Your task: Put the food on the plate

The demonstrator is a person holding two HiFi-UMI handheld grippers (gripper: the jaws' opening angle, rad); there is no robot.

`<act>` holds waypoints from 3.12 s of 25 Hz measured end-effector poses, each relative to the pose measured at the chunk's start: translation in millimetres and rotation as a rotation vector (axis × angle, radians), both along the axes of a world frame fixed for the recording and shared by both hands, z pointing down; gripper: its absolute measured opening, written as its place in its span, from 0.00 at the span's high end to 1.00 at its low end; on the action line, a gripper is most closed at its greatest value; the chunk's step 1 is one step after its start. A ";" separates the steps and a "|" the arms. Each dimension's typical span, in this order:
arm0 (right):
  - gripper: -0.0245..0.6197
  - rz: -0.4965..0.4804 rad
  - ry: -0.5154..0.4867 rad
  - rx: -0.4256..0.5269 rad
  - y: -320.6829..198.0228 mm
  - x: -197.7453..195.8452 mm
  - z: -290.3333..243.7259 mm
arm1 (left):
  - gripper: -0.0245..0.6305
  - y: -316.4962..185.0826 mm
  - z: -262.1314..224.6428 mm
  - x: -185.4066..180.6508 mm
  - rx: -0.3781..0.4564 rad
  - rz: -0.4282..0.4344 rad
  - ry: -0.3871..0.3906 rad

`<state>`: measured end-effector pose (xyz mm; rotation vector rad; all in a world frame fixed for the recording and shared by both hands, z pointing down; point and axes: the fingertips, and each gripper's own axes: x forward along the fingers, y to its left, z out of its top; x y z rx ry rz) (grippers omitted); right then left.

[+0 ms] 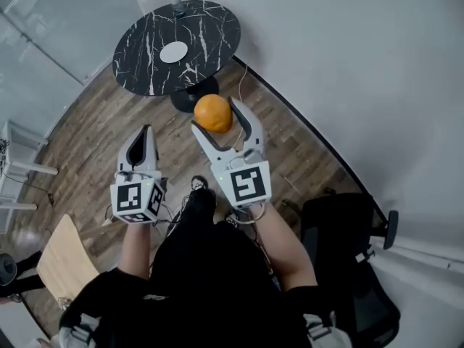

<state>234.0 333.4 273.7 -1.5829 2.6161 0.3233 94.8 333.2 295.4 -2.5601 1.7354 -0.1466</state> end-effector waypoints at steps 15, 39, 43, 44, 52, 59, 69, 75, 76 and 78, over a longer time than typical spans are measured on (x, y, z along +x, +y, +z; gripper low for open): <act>0.45 0.028 0.042 -0.085 -115.0 -20.9 22.2 | 0.96 -127.2 23.9 -19.5 -0.066 0.060 0.009; 0.45 -0.046 0.186 -0.209 -289.7 -110.4 51.6 | 0.96 -298.4 49.4 -107.4 -0.156 0.115 0.029; 0.45 -0.073 0.183 -0.233 -312.2 -112.6 64.3 | 0.96 -319.3 57.5 -106.6 -0.177 0.114 0.022; 0.45 -0.082 0.186 -0.238 -318.8 -113.4 69.0 | 0.96 -324.8 60.6 -106.8 -0.182 0.113 0.020; 0.45 -0.164 0.201 -0.286 -378.4 -119.6 96.3 | 0.96 -380.6 85.1 -110.6 -0.240 0.070 0.006; 0.45 -0.338 0.299 -0.340 -434.6 -132.1 121.9 | 0.96 -432.8 113.2 -122.8 -0.311 -0.005 0.009; 0.45 -0.526 0.473 -0.389 -498.0 -153.2 152.7 | 0.96 -473.8 151.2 -143.5 -0.406 -0.132 0.044; 0.45 -0.631 0.637 -0.384 -527.4 -176.6 166.0 | 0.96 -484.3 175.3 -162.8 -0.456 -0.218 0.090; 0.45 -0.645 0.661 -0.376 -532.0 -180.4 166.9 | 0.96 -485.8 178.1 -165.9 -0.461 -0.232 0.095; 0.45 -0.676 0.713 -0.357 -541.0 -187.6 169.0 | 0.96 -488.5 182.4 -172.1 -0.465 -0.258 0.105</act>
